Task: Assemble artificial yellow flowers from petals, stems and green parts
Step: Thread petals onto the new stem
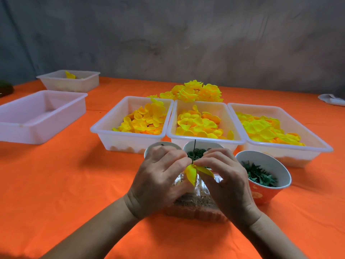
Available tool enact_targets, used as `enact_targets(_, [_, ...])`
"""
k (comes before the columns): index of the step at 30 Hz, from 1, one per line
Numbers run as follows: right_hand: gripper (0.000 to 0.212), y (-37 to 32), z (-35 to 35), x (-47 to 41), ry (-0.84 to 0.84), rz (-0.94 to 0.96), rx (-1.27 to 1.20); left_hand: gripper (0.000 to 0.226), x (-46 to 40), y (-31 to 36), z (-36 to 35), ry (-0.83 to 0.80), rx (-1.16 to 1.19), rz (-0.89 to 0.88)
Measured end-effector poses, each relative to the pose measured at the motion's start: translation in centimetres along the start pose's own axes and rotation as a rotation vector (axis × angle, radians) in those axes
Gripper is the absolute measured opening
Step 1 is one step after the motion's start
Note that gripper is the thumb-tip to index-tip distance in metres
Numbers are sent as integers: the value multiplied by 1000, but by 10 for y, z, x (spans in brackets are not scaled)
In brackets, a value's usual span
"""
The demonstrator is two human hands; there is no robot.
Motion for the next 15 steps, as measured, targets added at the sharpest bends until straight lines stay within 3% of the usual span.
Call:
enact_targets(9, [23, -12, 1, -3, -30, 143, 125, 23, -1, 3, -2, -34, -65, -32])
enact_targets(15, [14, -17, 1, -5, -43, 196, 242, 16, -6, 3, 1, -24, -75, -53])
Point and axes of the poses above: each hand's wrist, its own x-axis away from the middle knuckle, its own z-axis out of the back of the hand, y = z × x, the point moved 4 cm from there along -x, towards the middle knuckle, and after that the axes turned 11 degrees about -x, right-handed, at the moved point
